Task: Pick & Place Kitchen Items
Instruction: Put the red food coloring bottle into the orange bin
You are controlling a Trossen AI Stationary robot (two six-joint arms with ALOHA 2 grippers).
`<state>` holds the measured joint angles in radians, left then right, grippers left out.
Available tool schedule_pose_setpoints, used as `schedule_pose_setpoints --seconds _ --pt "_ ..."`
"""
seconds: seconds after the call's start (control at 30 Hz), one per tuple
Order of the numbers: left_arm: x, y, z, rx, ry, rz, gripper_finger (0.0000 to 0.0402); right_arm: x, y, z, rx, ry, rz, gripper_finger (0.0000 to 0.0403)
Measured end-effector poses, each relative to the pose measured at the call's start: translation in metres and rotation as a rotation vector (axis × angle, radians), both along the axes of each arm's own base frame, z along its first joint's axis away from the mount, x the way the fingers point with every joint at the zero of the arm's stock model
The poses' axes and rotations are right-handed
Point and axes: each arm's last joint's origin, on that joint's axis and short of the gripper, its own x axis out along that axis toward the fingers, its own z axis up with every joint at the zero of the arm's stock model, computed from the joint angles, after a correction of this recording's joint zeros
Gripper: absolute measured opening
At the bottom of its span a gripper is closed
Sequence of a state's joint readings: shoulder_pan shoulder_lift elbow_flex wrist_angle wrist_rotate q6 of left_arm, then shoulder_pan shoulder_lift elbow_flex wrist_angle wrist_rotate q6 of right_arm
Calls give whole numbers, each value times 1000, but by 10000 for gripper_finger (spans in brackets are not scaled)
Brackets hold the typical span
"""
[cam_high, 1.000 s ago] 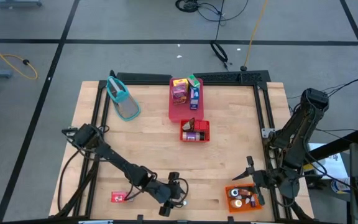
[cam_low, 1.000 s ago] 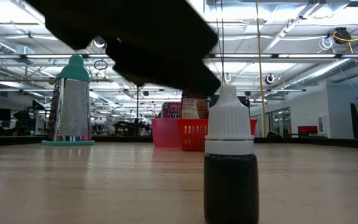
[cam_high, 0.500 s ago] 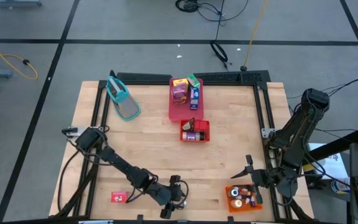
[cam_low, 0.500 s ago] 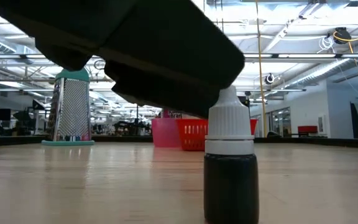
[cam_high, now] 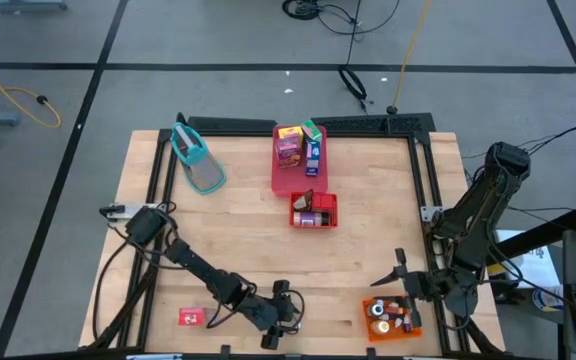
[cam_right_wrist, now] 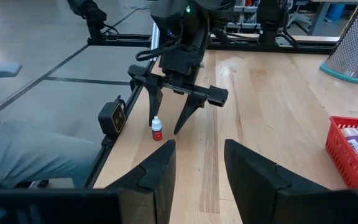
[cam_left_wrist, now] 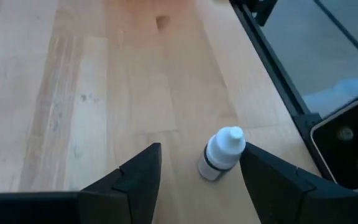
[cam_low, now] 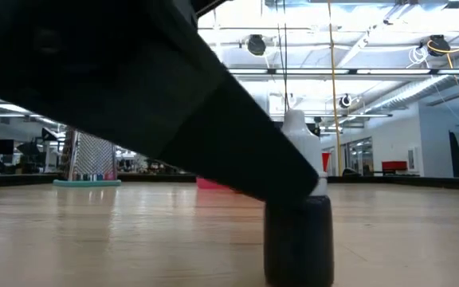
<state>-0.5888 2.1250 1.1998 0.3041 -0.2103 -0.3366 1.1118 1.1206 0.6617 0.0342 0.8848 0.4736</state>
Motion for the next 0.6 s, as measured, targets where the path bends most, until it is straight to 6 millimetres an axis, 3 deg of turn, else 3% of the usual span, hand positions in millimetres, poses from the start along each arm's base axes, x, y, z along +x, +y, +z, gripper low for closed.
schedule_pose_setpoints --seconds 0.37,0.6 --pt "2 -2 2 -10 -33 -12 212 0 0 0 0 0 0 128" --pt "1 -3 2 -20 -27 -38 129 0 0 0 0 0 0 128"
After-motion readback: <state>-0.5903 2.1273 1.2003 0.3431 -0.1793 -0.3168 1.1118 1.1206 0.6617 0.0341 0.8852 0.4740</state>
